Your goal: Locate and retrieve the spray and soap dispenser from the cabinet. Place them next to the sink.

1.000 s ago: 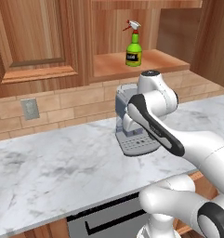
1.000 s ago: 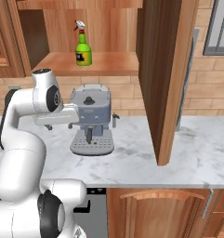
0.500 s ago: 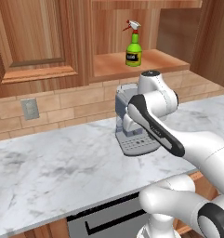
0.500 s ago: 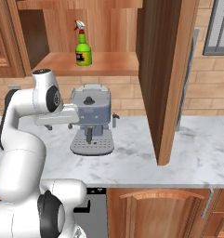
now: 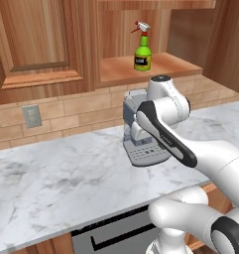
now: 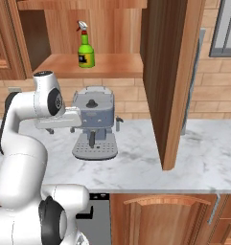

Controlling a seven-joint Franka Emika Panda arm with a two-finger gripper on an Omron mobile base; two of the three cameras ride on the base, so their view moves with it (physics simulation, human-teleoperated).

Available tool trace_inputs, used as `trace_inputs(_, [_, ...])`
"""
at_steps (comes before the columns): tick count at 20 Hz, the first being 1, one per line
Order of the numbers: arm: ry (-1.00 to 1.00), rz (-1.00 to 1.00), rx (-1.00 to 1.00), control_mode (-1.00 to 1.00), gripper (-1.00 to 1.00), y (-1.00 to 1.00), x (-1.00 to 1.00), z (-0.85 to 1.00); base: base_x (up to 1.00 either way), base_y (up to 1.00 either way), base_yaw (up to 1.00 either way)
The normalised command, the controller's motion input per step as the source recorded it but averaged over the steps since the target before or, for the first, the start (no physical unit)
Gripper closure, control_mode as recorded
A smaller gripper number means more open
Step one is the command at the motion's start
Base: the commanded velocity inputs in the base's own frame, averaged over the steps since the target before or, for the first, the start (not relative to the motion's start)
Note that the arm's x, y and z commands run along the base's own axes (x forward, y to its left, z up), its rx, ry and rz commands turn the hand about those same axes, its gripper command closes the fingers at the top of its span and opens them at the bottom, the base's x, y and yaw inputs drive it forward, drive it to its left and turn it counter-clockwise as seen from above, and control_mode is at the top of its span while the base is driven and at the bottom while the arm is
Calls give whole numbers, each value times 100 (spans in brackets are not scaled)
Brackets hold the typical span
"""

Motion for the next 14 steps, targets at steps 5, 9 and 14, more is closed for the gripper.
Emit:
trace_inputs(5, [-6, -2, 0, -100, -100, 0, -15, 5, 0, 0, 0])
trace_inputs(9, [-20, -2, -3, -100, -100, 0, -26, 34, 0, 0, 0])
trace_inputs(14, [-19, -2, -8, -100, -100, 1, -17, 42, 0, 0, 0])
